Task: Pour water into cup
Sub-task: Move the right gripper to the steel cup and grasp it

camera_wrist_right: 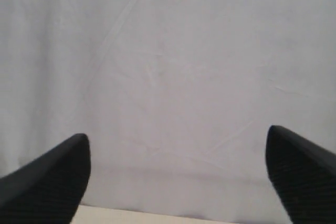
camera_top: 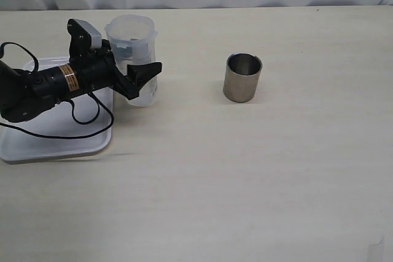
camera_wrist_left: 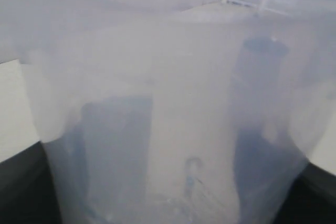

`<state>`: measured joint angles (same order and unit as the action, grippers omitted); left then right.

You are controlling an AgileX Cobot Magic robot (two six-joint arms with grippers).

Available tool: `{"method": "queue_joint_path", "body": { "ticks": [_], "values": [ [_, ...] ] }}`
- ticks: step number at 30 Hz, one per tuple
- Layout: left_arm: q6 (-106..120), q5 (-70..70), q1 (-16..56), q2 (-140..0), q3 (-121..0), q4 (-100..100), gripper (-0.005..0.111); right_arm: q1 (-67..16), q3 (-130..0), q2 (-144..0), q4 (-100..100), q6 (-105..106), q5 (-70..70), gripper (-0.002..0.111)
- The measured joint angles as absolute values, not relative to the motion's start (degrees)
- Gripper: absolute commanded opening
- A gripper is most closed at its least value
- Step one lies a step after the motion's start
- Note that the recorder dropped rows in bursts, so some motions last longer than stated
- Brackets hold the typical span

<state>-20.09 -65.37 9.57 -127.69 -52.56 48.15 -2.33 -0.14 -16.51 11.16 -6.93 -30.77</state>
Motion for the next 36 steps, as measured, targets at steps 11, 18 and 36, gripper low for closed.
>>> {"method": "queue_joint_path", "body": {
  "ticks": [11, 18, 36],
  "values": [
    [-20.5, -65.3, 9.6, -127.7, -52.8, 48.4, 0.0, -2.3, -5.9, -50.3, 21.3, -10.3, -43.9, 0.094],
    [-20.5, -65.3, 9.6, -127.7, -52.8, 48.5, 0.0, -2.3, -15.9, -80.6, 26.9, -7.3, -55.0, 0.094],
    [-20.5, -65.3, 9.6, -127.7, -52.9, 48.6, 0.0, -2.3, -43.3, -125.4, 41.0, -6.7, -64.5, 0.094]
  ]
}}
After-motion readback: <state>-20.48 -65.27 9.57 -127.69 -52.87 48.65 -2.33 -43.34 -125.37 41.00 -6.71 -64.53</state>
